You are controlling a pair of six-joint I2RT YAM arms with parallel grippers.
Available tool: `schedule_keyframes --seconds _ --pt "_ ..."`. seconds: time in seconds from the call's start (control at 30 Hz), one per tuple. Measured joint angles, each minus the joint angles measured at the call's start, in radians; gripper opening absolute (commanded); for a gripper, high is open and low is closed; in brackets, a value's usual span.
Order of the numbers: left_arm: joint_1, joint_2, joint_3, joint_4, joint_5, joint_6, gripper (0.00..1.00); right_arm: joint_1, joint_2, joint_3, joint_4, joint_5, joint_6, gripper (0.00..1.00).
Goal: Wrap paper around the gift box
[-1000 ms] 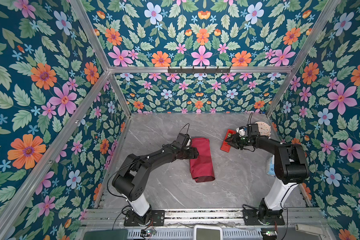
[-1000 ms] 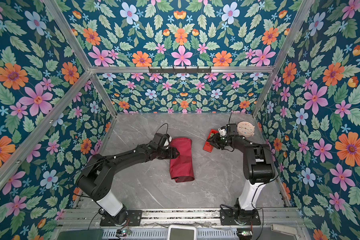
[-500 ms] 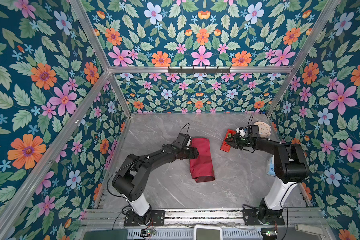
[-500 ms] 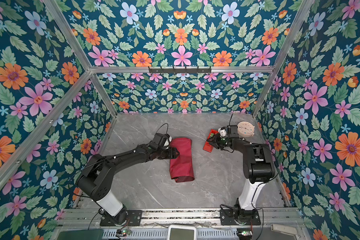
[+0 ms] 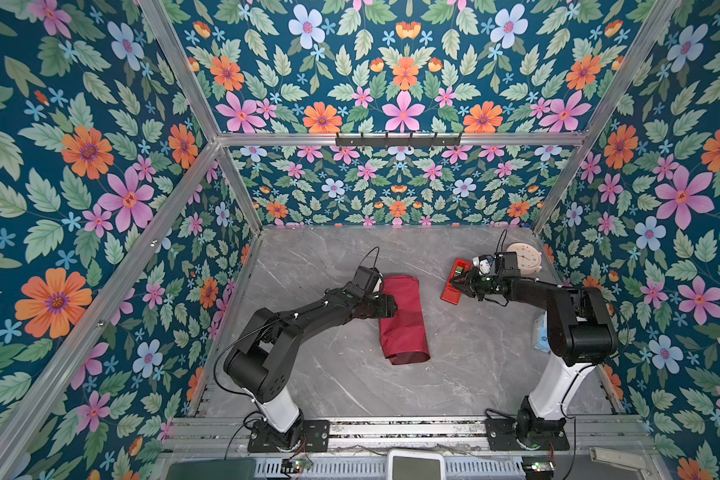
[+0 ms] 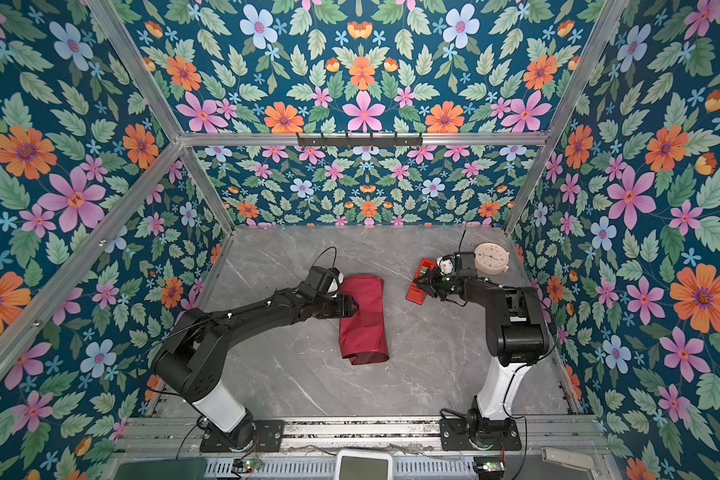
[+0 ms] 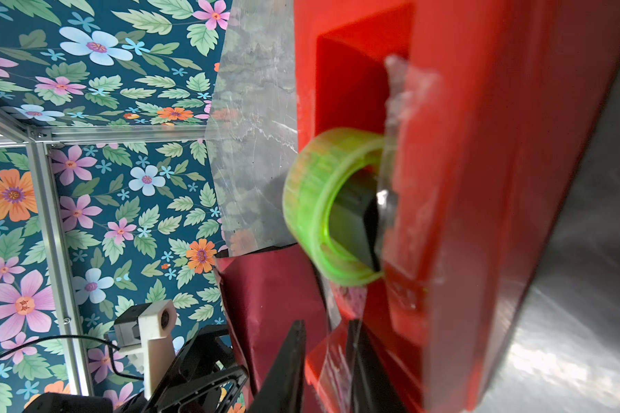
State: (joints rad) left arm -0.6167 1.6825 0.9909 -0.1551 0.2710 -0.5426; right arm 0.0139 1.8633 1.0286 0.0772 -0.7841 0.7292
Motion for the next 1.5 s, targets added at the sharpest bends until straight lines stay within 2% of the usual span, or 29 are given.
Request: schedule_keyframes --seconds 0.4,0.97,1.5 --pt "0.000 -0.002 -0.005 0.006 -0.001 0.000 0.73 -0.002 -0.001 -0.014 0.020 0.008 0.055 0.00" --pt "-0.001 -0.003 -0.006 0.007 -0.004 0.000 0.73 -0.007 -0.079 -0.111 0.213 -0.047 0.236 0.00" --pt "-0.001 -0.003 -0.008 0.009 -0.004 0.001 0.73 0.012 -0.158 -0.195 0.240 -0.055 0.259 0.00"
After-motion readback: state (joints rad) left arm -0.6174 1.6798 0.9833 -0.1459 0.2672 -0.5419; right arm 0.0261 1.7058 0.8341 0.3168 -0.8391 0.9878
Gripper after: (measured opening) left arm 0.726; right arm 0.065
